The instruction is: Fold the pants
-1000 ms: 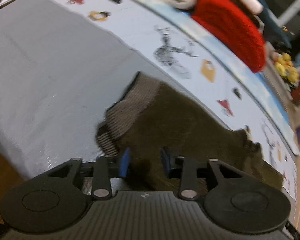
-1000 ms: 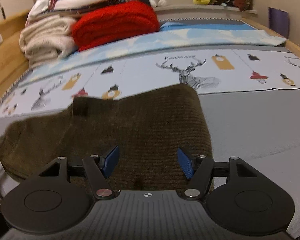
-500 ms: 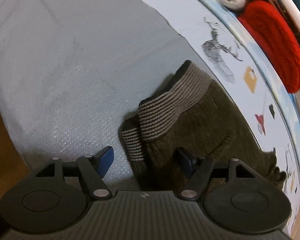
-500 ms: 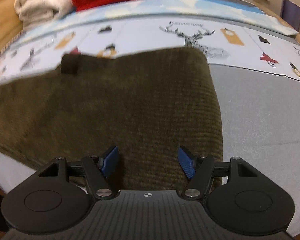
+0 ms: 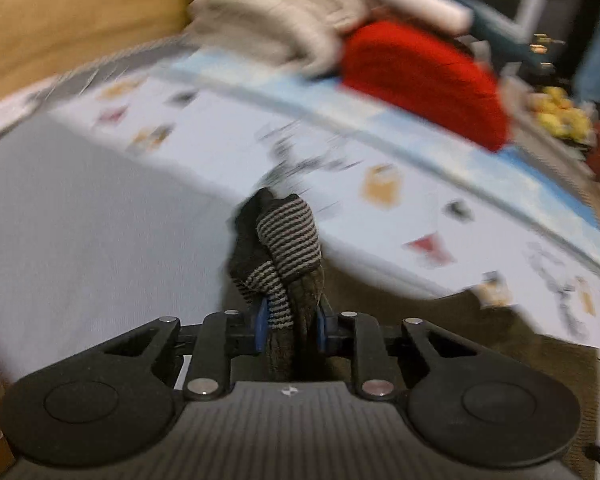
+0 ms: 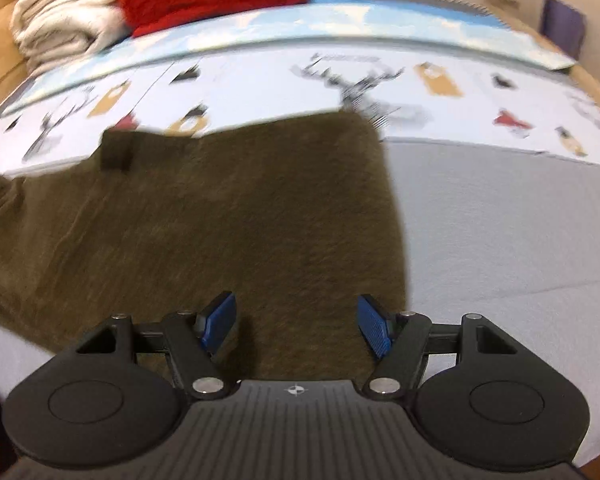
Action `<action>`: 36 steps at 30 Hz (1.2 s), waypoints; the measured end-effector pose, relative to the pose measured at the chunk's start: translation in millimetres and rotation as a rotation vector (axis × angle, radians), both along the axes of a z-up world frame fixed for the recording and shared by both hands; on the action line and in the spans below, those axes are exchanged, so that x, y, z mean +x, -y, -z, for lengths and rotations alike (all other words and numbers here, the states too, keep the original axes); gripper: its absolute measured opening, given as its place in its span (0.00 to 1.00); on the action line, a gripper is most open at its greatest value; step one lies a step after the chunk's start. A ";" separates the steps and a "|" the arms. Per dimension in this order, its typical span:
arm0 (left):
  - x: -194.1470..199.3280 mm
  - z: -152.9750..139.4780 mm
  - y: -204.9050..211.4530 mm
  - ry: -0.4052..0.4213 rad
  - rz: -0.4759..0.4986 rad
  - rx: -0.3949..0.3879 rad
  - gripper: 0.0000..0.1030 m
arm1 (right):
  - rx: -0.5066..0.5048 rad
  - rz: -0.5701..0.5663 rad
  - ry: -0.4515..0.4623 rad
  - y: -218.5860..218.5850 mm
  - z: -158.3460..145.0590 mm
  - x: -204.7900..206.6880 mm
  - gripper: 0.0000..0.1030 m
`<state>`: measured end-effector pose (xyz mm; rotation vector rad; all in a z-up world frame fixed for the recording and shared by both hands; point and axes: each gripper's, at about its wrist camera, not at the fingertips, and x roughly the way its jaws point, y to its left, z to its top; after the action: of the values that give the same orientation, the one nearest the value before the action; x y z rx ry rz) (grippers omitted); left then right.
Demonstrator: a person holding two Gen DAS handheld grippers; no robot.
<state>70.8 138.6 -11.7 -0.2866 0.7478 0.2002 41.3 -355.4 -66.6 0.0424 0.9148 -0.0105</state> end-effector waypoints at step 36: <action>-12.2 49.0 241.9 -0.116 0.766 0.059 0.18 | 0.411 0.223 -0.012 86.9 22.3 -3.3 0.72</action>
<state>58.6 -103.3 -60.7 0.0815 0.9157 -0.4894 38.0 -442.3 -88.9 0.5264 0.9085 -0.0294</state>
